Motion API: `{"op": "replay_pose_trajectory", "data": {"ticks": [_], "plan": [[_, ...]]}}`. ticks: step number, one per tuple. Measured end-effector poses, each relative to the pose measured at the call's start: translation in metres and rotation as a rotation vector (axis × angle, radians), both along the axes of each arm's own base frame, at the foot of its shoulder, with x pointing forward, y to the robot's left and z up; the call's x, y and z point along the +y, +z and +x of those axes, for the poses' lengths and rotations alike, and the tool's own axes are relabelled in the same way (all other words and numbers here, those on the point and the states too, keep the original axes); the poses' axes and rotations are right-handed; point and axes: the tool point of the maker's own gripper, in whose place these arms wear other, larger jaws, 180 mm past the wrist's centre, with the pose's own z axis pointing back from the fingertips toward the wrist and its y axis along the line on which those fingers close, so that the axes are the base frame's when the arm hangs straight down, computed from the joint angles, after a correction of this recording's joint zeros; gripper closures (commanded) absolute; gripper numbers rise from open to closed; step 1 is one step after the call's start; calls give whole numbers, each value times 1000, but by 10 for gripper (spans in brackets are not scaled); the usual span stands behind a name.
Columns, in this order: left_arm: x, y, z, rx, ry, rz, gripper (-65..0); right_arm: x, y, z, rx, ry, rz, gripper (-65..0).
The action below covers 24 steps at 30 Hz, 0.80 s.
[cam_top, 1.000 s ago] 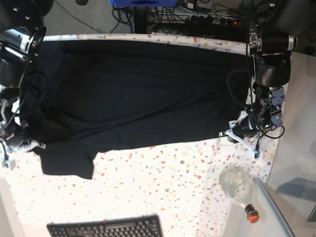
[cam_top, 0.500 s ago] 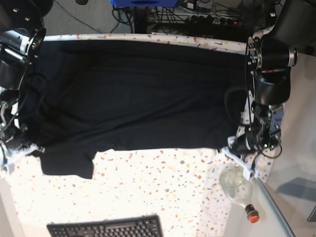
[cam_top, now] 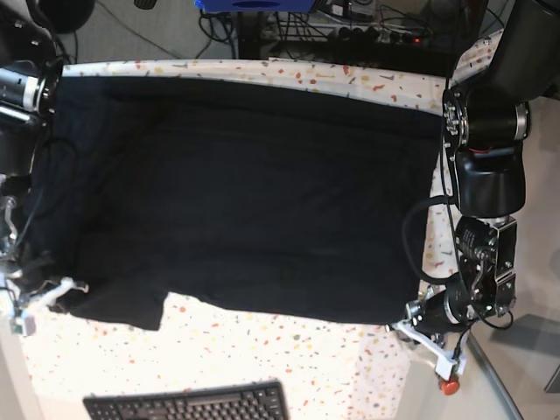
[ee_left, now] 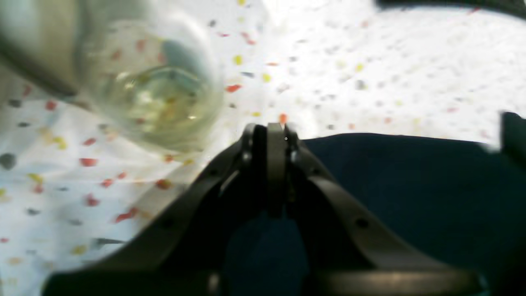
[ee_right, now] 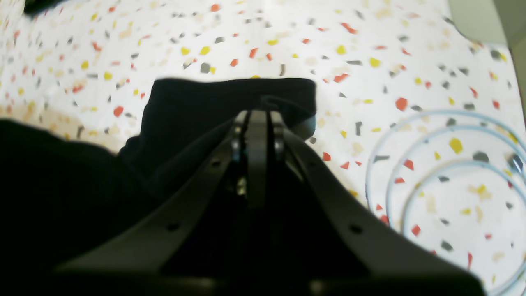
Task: Layout the t-shirt on the table in an organized manner, then fold the t-shirt properly
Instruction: 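Lift the hem with both grippers and fold it toward the collar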
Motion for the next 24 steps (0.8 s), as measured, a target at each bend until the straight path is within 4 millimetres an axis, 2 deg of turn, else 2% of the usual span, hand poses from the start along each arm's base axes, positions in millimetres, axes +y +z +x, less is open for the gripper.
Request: {"op": "replay_pose_trajectory", "data": {"ticks": [3,6,12,16,18,20,24], "plan": [[-2,-4,-6,7,8,-55,0,3,-14,-5,0,-8,20,0],[9,-13,-15,30,23,-43,0,1,-23,-13,9,-17,26,0],[14,-29,-31,66,27,-42,0,-14,-32,-27,22,-29,2,0],[18,-26,-43,42,12,-10,0,-11,-45,-42,60,-19,-4,0],[19,-25,-51,45,-1,5,0,-16,-41,-49,47,-6,-36,0],[26,-28,-62,59,16,-6,0,-24,-32,-55,29,0,-71,0],[52,-37,-91,96,85,-7,0,-26,-38,-78,101,22,-112,0]]}}
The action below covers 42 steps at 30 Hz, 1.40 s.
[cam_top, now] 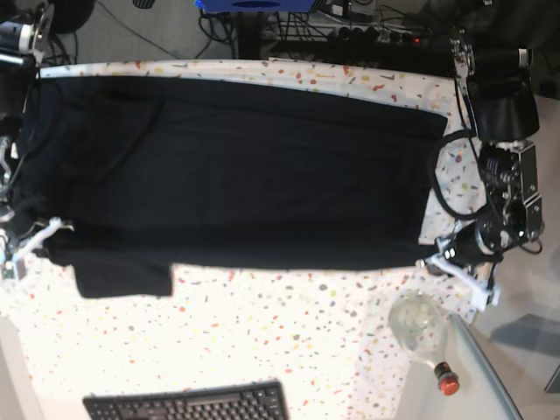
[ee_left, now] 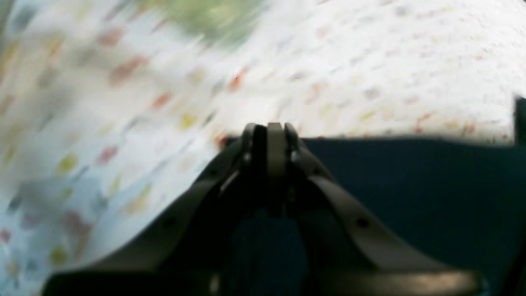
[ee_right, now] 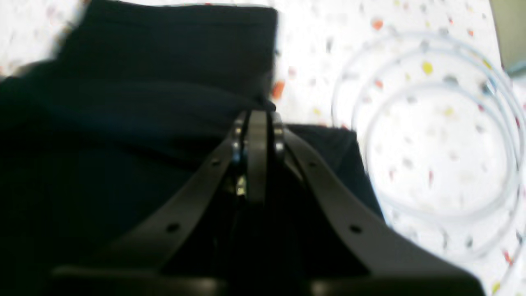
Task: Layout the t-shirt on the table in an organized manner, then fold the t-shirt properly
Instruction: 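Lift the hem with both grippers and fold it toward the collar, then lay the folded hem down and release with both grippers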
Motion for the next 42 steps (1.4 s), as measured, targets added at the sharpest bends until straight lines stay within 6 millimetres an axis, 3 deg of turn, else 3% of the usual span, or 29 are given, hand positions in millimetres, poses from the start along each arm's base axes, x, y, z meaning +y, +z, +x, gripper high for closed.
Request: {"op": "replay_pose_trajectory", "data": {"ticks": [6,15,25,28,32,42], "plan": [[-4,7,-13,-11,-25,20,0,6,-5,-20,57,31,-21,0],[-6,-4,-34,25,-40,33,0,-13,-5,-59,115,-58,-20,0],[-9,-10,-54,44,-59,50,0,-16,-5,-93,160,-67,-49,0],[-9,-18,-65,65,-61,51,0,-8,-15,-103,193,-80,-28,0],[-9,-29,-82,104,-64,57,0,-6,-18,-107,203,-79,-23,0],[-17,-33,-104,110,-140,74,0,-7,-25,-122,229,-79,-28,0]]}}
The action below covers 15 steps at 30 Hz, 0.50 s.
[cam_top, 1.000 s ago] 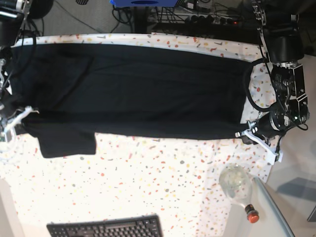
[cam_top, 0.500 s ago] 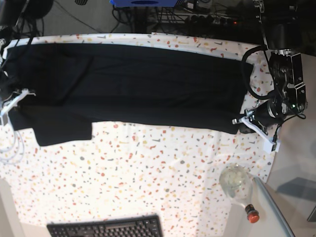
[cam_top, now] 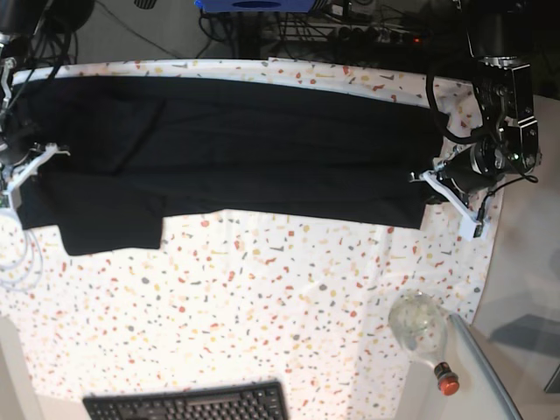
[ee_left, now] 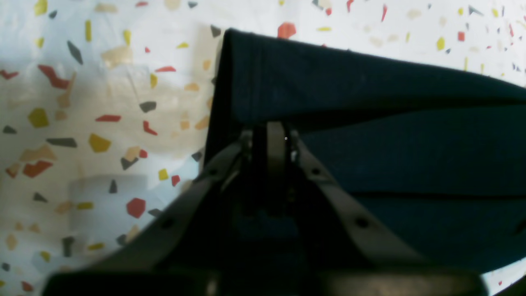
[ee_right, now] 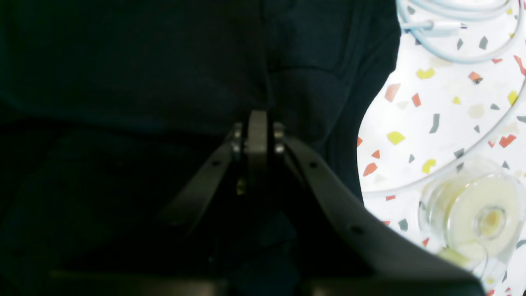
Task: Layout the t-shirt on the table in an organized manner, then fold the t-shirt properly
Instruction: 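Lay the folded hem down and release with both grippers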
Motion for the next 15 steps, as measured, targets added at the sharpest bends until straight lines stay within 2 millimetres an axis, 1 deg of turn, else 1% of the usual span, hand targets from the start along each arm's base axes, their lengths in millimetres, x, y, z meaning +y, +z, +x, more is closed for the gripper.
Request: {"op": "replay_pose_trajectory", "data": {"ticks": [4,12,15], "plan": [[0,-6,-9,21,0,3,0,11,-9,-8,23,-12,28,0],[0,-9,-15,32,-1,4,0,13,-8,-5,12,-11,32,0],[5,-7,-13,29,-1,15,0,13,-3,5,-5,-11,30,0]]}}
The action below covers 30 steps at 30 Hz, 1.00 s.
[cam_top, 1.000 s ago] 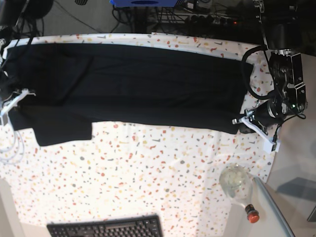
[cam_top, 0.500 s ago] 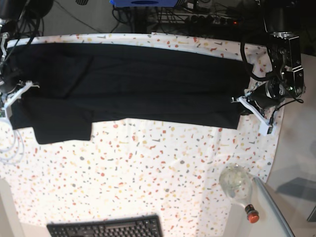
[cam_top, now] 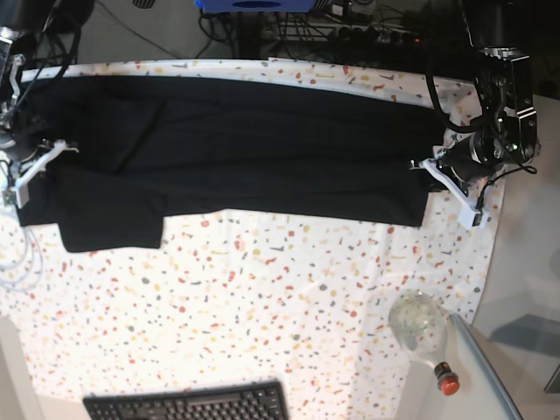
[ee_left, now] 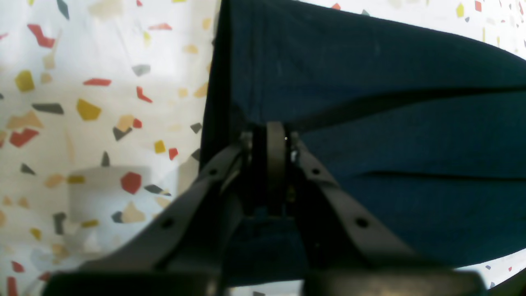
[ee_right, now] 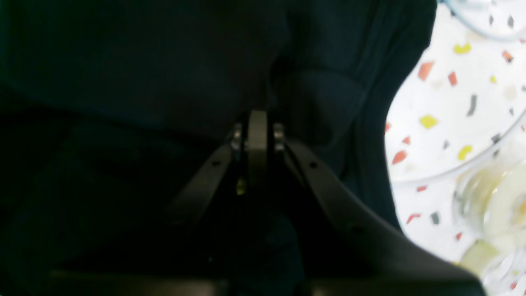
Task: Layout the t-shirt on the table in an organized manner, then fold the t-shirt properly
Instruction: 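Lay the folded hem down and release with both grippers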
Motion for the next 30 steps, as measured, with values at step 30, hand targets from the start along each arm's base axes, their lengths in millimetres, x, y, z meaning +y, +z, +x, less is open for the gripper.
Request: {"op": "replay_pose_trajectory", "data": {"ticks": [30], "plan": [[0,62,80,-195,2,-9,0,18,23,10,9,26,-8,0]]}}
